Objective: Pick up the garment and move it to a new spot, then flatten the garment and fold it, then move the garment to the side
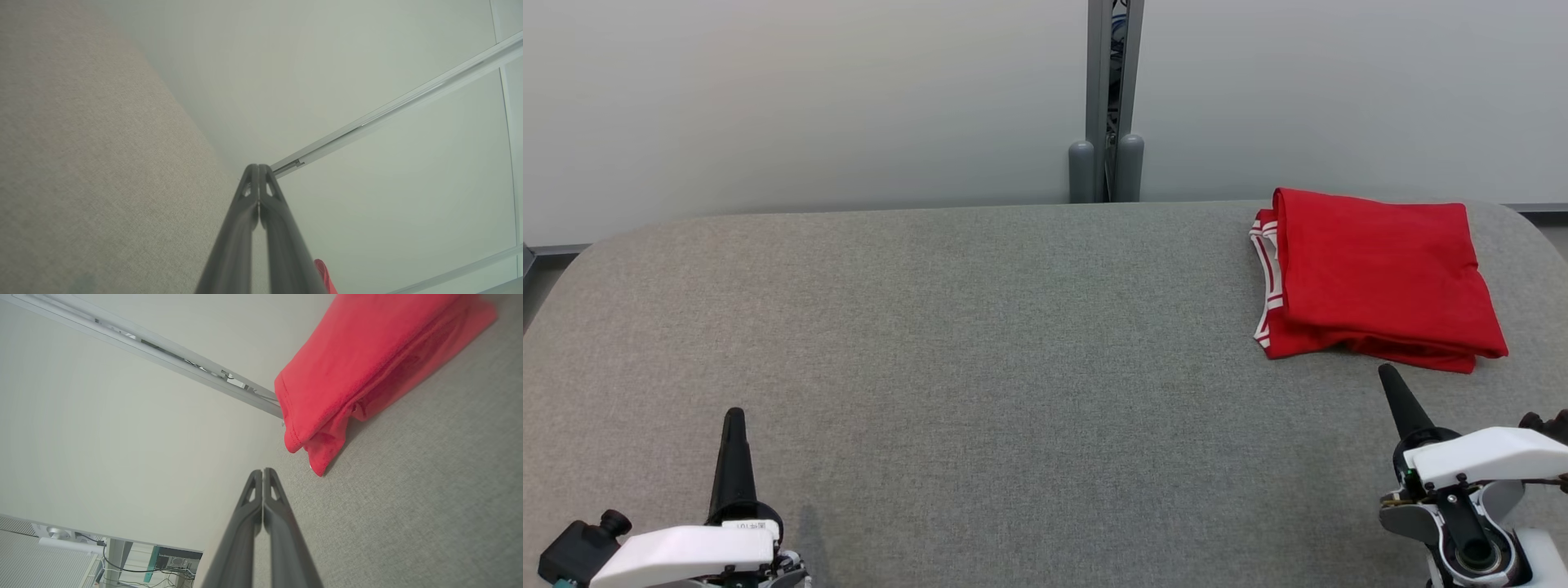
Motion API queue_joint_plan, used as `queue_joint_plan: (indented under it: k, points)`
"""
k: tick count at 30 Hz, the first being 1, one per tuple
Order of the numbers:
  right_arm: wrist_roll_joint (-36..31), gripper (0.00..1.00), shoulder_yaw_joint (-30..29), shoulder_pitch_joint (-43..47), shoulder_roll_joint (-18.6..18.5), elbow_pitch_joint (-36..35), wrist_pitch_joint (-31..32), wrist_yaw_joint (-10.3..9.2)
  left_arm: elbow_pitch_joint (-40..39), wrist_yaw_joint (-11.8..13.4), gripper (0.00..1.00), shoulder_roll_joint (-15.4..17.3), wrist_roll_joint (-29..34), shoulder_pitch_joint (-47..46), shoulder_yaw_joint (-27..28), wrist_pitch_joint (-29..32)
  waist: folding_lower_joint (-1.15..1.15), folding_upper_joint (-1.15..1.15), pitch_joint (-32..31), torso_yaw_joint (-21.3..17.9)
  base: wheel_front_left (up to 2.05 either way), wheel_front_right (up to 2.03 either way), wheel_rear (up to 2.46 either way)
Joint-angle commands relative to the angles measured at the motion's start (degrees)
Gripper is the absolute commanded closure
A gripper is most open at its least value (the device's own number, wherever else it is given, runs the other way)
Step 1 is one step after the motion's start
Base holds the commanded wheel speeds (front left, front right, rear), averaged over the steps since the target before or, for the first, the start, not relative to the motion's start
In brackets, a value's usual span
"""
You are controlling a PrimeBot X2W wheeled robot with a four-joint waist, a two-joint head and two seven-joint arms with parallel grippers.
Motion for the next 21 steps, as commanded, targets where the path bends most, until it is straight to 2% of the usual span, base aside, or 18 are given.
queue_joint_plan:
  k: [1,5,21]
  points:
    - [1.51,1.00,-0.48,-1.33,-0.57,-0.74,0.66,0.00,-0.39,-0.38,1.00,0.47,-1.51,-1.66,-0.03,0.16,0.00,0.00,0.02,0.02,0.00,0.00,0.00]
    - [5.75,1.00,-1.39,-2.01,-0.63,-0.82,2.40,0.00,-0.25,-0.43,1.00,0.52,-6.23,-2.36,-0.25,0.70,0.00,0.00,0.18,0.13,0.00,0.00,0.00]
    - [13.49,1.00,-3.02,-2.99,-0.72,-0.95,5.49,0.00,-0.01,-0.54,1.00,0.62,-14.59,-3.68,-0.70,1.62,0.00,0.00,0.49,0.35,0.00,0.00,0.00]
